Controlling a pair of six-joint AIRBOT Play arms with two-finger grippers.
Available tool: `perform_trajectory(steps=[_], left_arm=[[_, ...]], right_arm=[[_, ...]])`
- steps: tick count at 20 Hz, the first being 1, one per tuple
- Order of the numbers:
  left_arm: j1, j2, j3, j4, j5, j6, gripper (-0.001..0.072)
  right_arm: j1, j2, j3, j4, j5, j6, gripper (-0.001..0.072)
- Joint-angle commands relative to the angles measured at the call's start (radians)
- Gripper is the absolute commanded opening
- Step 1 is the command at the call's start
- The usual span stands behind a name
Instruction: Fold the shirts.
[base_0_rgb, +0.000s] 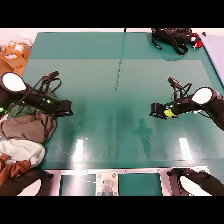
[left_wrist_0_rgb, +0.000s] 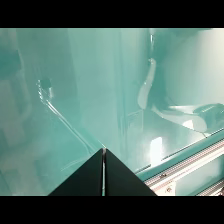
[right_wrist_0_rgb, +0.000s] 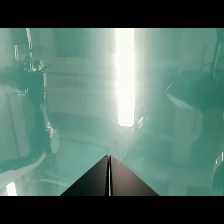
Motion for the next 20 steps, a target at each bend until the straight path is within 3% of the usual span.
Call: perform_trajectory(steps=[1,6,11,12,13,14,17,20], left_arm=[[0.000,0.000,0.000,0.000,0.001,0.000,0.0022],[0.000,0.000,0.000,-0.003,0.028,0.002,0.0022],[0.000,0.000,0.000,0.047,0.284,0.037,0.0025],[0.000,0.000,0.000,0.119,0.313,0.035,0.0267],[0.000,0.000,0.000,0.228,0.333,0.032,0.0661],[0.000,0.000,0.000,0.387,0.360,-0.012,0.0720],[0.055,-0.001,-0.001,0.756,0.370,-0.102,0.0720],[0.212,-0.045,-0.001,0.790,0.426,-0.084,0.0720]], right_arm=[[0.001,-0.001,-0.001,0.000,0.000,0.000,0.0015],[0.001,-0.001,-0.001,0.000,-0.003,0.000,0.0015],[0.000,-0.001,-0.001,0.000,-0.085,0.000,0.0028],[-0.001,-0.001,-0.001,0.000,-0.101,0.001,0.0115],[0.000,-0.001,-0.001,0.000,-0.124,0.000,0.0255],[-0.001,-0.001,-0.001,0.000,-0.150,0.000,0.0358],[-0.006,-0.002,-0.001,-0.003,-0.216,0.000,0.0382],[-0.030,-0.014,0.000,-0.007,-0.267,0.000,0.0382]])
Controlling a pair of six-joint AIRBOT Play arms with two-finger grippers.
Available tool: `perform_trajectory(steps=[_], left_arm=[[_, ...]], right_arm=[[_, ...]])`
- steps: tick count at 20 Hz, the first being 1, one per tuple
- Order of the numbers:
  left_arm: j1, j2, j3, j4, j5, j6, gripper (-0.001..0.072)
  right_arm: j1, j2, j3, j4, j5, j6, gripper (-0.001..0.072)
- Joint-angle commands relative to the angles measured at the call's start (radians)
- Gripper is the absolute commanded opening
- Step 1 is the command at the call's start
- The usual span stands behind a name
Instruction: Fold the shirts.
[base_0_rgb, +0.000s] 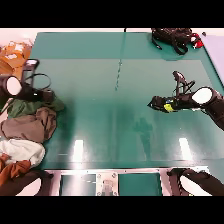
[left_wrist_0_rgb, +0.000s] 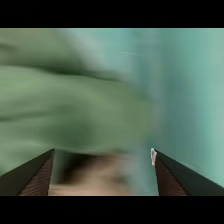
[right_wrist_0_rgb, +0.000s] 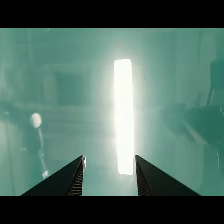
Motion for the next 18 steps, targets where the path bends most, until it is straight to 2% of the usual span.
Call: perform_trajectory(steps=[1,3,6,7,8,9,10,12,14,15,16,18], left_arm=[[0.146,-0.058,0.000,0.162,0.070,-0.001,0.0720],[0.204,-0.137,0.000,0.153,0.077,0.019,0.0720],[0.219,-0.264,0.000,0.103,0.075,0.083,0.0720],[0.219,-0.296,0.000,0.075,0.079,0.103,0.0682],[0.219,-0.319,0.000,0.064,0.087,0.115,0.0405],[0.219,-0.329,0.003,0.064,0.087,0.135,0.0049],[0.219,-0.332,0.006,0.066,0.094,0.164,0.0022],[0.219,-0.330,0.057,0.062,0.069,0.195,0.0021],[0.218,-0.324,0.175,0.017,-0.005,0.209,0.0020],[0.217,-0.310,0.240,-0.031,-0.041,0.226,0.0020],[0.214,-0.285,0.311,-0.100,-0.074,0.258,0.0020],[0.169,-0.225,0.449,-0.185,-0.118,0.264,0.0019]], right_arm=[[-0.029,-0.015,0.000,-0.004,-0.067,0.000,0.0382],[-0.053,-0.029,0.000,-0.005,-0.066,0.000,0.0382],[-0.081,-0.039,0.000,-0.004,-0.066,0.000,0.0377],[-0.090,-0.039,0.000,-0.004,-0.066,0.000,0.0357],[-0.097,-0.039,0.000,-0.004,-0.066,0.000,0.0349],[-0.103,-0.039,0.000,-0.004,-0.064,0.000,0.0349],[-0.106,-0.039,0.000,-0.005,-0.056,0.000,0.0347],[-0.108,-0.039,0.000,-0.004,-0.031,0.000,0.0208],[-0.111,-0.038,0.003,-0.004,-0.019,0.000,0.0171],[-0.112,-0.037,0.006,-0.005,-0.014,0.000,0.0085],[-0.120,-0.037,0.014,-0.005,-0.004,0.000,0.0052],[-0.144,-0.037,0.042,-0.004,0.025,-0.001,0.0052]])
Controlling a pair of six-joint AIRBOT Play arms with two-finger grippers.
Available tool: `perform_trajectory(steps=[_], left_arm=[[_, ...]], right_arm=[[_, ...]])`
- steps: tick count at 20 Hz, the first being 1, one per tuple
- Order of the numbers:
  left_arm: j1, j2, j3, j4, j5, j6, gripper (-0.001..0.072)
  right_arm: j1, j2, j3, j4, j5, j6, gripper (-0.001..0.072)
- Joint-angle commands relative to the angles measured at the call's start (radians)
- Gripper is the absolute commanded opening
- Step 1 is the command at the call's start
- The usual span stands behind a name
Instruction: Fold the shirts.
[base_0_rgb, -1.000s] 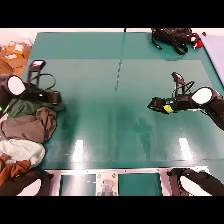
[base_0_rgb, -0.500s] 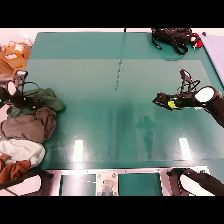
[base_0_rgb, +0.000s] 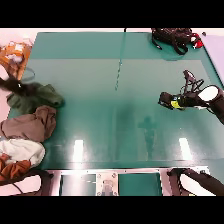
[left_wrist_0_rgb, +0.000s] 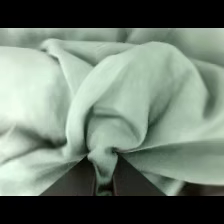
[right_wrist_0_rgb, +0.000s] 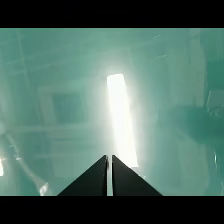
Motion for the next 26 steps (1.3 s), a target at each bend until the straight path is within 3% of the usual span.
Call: perform_trajectory(steps=[1,5,9,15,17,20,26], left_arm=[[-0.072,0.079,0.228,-0.160,-0.103,0.040,0.0019],[-0.314,0.118,0.421,-0.317,-0.153,0.036,0.0019],[-0.561,0.090,0.431,-0.459,-0.105,0.030,0.0020],[-0.712,-0.069,0.401,-0.485,-0.142,-0.019,0.0035],[-0.706,-0.136,0.393,-0.529,-0.185,-0.041,0.0667],[-0.633,-0.153,0.398,-0.520,-0.244,-0.054,0.0682],[-0.382,-0.153,0.290,-0.532,-0.375,-0.077,0.0684]], right_arm=[[-0.036,0.001,0.042,0.000,0.052,0.000,0.0052],[-0.098,0.001,0.109,0.000,0.122,0.000,0.0051],[-0.143,0.001,0.145,0.001,0.156,0.000,0.0051],[-0.162,0.001,0.152,0.001,0.156,0.000,0.0070],[-0.163,0.001,0.152,0.001,0.157,0.000,0.0283],[-0.174,-0.001,0.152,0.000,0.171,0.000,0.0425],[-0.203,-0.116,0.150,0.019,0.146,-0.031,0.0431]])
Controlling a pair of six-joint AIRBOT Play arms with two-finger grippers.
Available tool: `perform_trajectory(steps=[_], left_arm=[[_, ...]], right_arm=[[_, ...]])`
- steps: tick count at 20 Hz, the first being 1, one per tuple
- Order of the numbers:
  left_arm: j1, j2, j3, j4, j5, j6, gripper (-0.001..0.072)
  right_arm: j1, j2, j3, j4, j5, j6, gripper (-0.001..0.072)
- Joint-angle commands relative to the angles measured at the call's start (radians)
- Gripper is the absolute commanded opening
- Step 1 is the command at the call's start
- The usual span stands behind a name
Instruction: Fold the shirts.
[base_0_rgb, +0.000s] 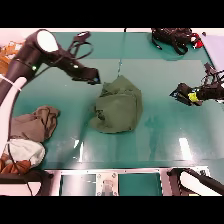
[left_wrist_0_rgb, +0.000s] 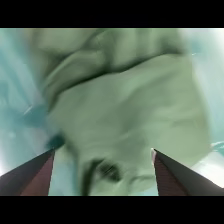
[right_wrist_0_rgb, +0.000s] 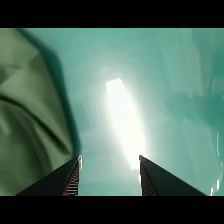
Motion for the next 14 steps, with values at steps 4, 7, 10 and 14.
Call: perform_trajectory(steps=[4,7,10,14], left_arm=[[0.065,-0.011,-0.303,-0.169,0.130,0.056,0.0684],[0.033,-0.069,-0.406,-0.330,0.342,0.137,0.0683],[-0.006,-0.163,-0.406,-0.477,0.463,0.196,0.0682],[-0.068,-0.210,-0.406,-0.560,0.428,0.287,0.0632]], right_arm=[[0.029,-0.212,0.002,0.163,-0.106,-0.160,0.0431],[0.090,-0.344,0.046,0.264,-0.161,-0.227,0.0430],[0.147,-0.484,0.164,0.296,-0.161,-0.233,0.0430],[0.218,-0.631,0.343,0.310,-0.159,-0.232,0.0429]])
